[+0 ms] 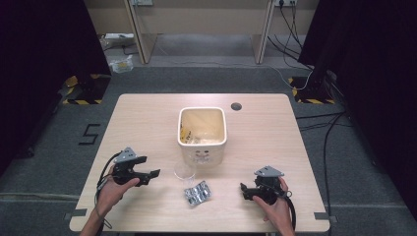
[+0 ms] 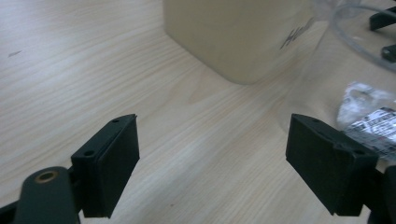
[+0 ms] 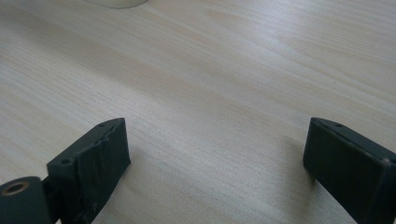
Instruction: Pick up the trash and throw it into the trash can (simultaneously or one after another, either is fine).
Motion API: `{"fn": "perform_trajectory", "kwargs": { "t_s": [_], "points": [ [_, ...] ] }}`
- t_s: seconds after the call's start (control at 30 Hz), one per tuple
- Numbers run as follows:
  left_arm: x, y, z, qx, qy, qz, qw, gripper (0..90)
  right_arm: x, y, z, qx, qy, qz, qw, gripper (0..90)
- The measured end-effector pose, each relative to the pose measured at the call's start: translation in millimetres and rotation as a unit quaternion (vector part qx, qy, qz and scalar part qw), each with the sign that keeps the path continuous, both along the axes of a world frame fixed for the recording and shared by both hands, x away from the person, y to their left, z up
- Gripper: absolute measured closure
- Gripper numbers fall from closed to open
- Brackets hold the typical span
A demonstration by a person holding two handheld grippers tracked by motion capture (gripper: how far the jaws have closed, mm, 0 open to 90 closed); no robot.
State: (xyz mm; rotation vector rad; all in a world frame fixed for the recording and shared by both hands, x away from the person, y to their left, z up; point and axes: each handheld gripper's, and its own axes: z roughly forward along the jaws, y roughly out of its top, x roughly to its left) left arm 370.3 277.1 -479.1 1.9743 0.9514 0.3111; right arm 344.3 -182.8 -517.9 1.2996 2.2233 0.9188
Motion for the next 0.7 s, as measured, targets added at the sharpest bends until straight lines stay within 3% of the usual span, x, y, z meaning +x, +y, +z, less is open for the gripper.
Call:
{"fn": "perform_trajectory", "kwargs": {
  "t_s": [0.4,0.7],
  "points": [
    [-3.3,-19.8,18.6,-0.020,-0.001,-0.035,0.9992,18.2,0.0,-0.1,0.1,0.000,0.001,0.001,1.0000,7.2],
    [-0.8,-28.2,26.1,-0.023,0.004,-0.044,0.9988,19.6,0.1,0.0,-0.1,-0.001,0.000,0.001,1.0000,7.2]
  ]
}}
